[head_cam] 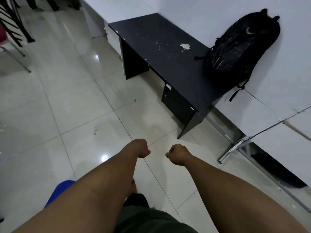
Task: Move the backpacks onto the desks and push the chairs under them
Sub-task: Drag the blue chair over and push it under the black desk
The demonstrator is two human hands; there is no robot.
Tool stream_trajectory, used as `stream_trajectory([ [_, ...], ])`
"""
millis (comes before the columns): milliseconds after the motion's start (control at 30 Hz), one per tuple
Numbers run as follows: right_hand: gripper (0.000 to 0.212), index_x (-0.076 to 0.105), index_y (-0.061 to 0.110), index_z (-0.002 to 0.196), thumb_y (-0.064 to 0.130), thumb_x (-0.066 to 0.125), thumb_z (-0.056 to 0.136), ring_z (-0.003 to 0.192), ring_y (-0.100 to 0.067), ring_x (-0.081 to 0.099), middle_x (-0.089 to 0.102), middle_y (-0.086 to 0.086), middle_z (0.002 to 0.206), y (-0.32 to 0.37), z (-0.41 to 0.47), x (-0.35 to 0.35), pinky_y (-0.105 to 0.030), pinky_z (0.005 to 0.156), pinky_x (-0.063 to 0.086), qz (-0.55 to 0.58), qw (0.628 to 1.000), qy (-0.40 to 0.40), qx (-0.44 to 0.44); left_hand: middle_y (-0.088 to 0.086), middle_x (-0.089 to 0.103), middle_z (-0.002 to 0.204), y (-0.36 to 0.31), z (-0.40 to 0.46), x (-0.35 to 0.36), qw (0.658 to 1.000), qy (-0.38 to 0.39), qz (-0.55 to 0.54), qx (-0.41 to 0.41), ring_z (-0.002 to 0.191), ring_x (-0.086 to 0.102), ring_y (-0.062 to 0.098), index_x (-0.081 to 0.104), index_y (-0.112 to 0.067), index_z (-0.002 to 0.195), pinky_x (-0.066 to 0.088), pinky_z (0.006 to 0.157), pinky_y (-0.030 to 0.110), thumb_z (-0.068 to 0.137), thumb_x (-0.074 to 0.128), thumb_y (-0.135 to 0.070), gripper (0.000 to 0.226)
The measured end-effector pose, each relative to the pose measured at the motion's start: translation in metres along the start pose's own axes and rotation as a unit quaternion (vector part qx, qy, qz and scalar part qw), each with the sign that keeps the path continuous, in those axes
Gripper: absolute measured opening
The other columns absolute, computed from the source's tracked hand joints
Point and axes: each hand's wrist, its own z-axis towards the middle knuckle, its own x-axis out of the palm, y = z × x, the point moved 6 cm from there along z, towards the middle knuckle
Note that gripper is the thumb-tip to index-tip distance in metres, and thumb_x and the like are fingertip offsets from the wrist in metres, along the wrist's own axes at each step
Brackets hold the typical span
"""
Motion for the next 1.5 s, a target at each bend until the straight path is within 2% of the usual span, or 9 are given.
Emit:
stream_trajectory([
  [167,0.041,0.060,0.004,0.123,0.034,0.060,0.095,0.108,-0.027,0.063,0.065,-0.014,0.121,-0.045,-0.037,0.024,-0.031,0.085,0.051,-0.005,1.000,0.025,0.006,0.009,0.056,0.133,-0.024,-0.036,0.040,1.000,0.008,-0.004,0.008,0.120,0.053,0.027,0.057,-0.008,0.127,0.046,0.096,0.034,0.097,0.053,-0.039,0.043],
  [300,0.042,0.059,0.003,0.124,0.034,0.059,0.095,0.095,-0.026,0.062,0.066,-0.016,0.119,-0.060,-0.061,0.045,-0.031,0.078,0.051,-0.013,0.999,0.036,0.006,0.009,0.053,0.137,-0.040,-0.063,0.059,1.000,0.004,0.000,0.030,0.124,0.051,0.027,0.054,-0.007,0.131,0.045,0.101,0.036,0.099,0.049,-0.039,0.045],
  [367,0.039,0.061,0.003,0.119,0.033,0.060,0.095,0.100,-0.028,0.065,0.067,-0.015,0.115,-0.060,-0.070,0.054,-0.034,0.085,0.055,-0.008,0.999,0.032,-0.001,0.009,0.054,0.136,-0.040,-0.074,0.067,0.999,0.001,0.007,0.035,0.123,0.051,0.027,0.056,-0.006,0.130,0.045,0.102,0.037,0.099,0.049,-0.038,0.045],
  [467,0.034,0.064,0.003,0.110,0.033,0.060,0.094,0.098,-0.028,0.067,0.070,-0.014,0.106,-0.057,-0.085,0.069,-0.036,0.085,0.056,0.000,0.999,0.031,-0.010,0.009,0.054,0.136,-0.033,-0.089,0.080,0.999,-0.001,0.015,0.032,0.122,0.052,0.027,0.056,-0.006,0.130,0.045,0.102,0.037,0.099,0.048,-0.038,0.044],
  [667,0.037,0.062,0.005,0.116,0.035,0.059,0.095,0.105,-0.027,0.063,0.067,-0.012,0.113,-0.050,-0.119,0.101,-0.031,0.084,0.051,-0.013,0.999,0.028,-0.008,0.011,0.053,0.136,-0.010,-0.123,0.105,0.999,0.001,0.009,0.033,0.124,0.050,0.028,0.055,-0.005,0.130,0.044,0.103,0.037,0.100,0.047,-0.038,0.045],
  [867,0.037,0.062,0.004,0.117,0.034,0.059,0.095,0.108,-0.029,0.063,0.067,-0.014,0.116,-0.036,-0.172,0.164,-0.037,0.092,0.053,0.005,0.999,0.032,-0.001,0.011,0.053,0.138,0.030,-0.168,0.151,0.999,0.012,-0.001,0.036,0.125,0.050,0.026,0.053,-0.006,0.133,0.043,0.104,0.036,0.100,0.048,-0.038,0.046],
  [1000,0.037,0.061,0.003,0.116,0.034,0.057,0.097,0.104,-0.031,0.065,0.067,-0.016,0.114,-0.028,-0.206,0.205,-0.036,0.088,0.055,0.010,0.998,0.055,-0.005,0.010,0.055,0.135,0.055,-0.194,0.184,0.999,0.027,0.005,0.026,0.123,0.052,0.026,0.053,-0.006,0.132,0.044,0.103,0.036,0.100,0.049,-0.038,0.045],
  [1233,0.034,0.064,0.003,0.110,0.033,0.058,0.095,0.101,-0.028,0.065,0.070,-0.014,0.107,-0.036,-0.257,0.244,-0.038,0.091,0.054,-0.003,0.999,0.041,-0.012,0.009,0.061,0.128,0.081,-0.240,0.236,0.999,0.042,-0.005,0.002,0.115,0.057,0.024,0.056,-0.007,0.128,0.049,0.098,0.034,0.099,0.051,-0.038,0.042],
  [1500,0.034,0.062,0.005,0.115,0.033,0.058,0.095,0.103,-0.026,0.063,0.067,-0.012,0.112,-0.053,-0.306,0.283,-0.034,0.087,0.054,-0.019,0.999,0.038,-0.014,0.008,0.058,0.130,0.098,-0.292,0.284,0.999,0.035,0.000,-0.007,0.117,0.057,0.023,0.053,-0.008,0.131,0.048,0.100,0.035,0.100,0.046,-0.039,0.044],
])
